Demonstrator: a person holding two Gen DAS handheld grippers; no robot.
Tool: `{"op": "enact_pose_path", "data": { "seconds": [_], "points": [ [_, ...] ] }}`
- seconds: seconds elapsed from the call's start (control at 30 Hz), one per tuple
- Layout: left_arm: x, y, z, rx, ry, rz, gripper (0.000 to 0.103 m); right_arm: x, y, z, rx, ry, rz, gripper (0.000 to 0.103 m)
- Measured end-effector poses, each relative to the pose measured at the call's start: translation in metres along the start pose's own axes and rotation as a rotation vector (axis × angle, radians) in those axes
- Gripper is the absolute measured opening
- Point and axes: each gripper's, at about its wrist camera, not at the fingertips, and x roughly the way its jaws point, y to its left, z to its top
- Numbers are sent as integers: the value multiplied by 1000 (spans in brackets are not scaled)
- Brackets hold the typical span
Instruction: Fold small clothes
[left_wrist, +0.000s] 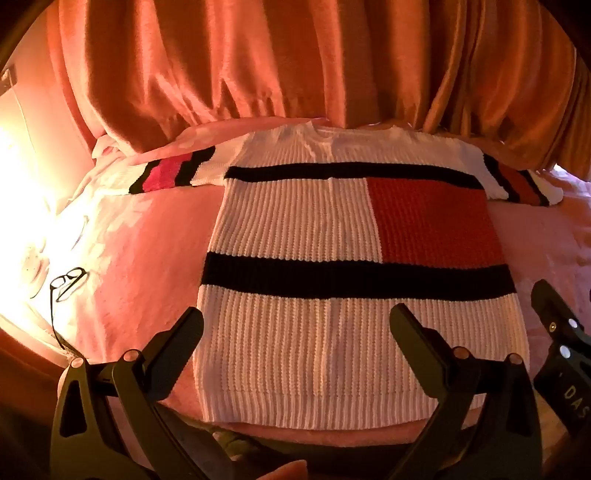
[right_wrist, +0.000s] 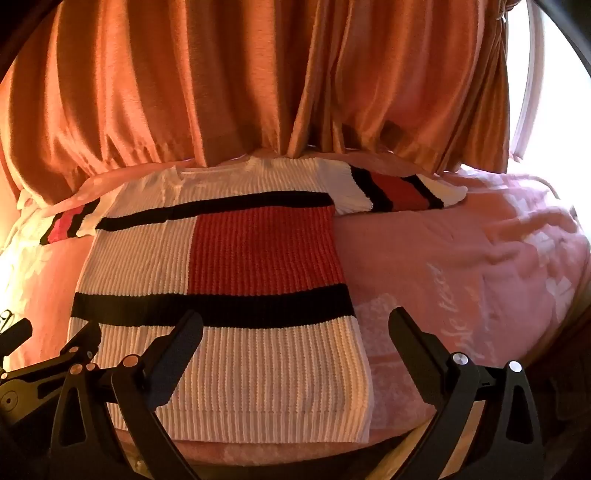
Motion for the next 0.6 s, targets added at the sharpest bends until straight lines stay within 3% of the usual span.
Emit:
{"op": "enact_pose_path", "data": {
  "seconds": [0.6],
  "points": [
    [0,4,-2,-9,-3,9,98,-1,1,3,-5,-4,-1,98]
  ]
}}
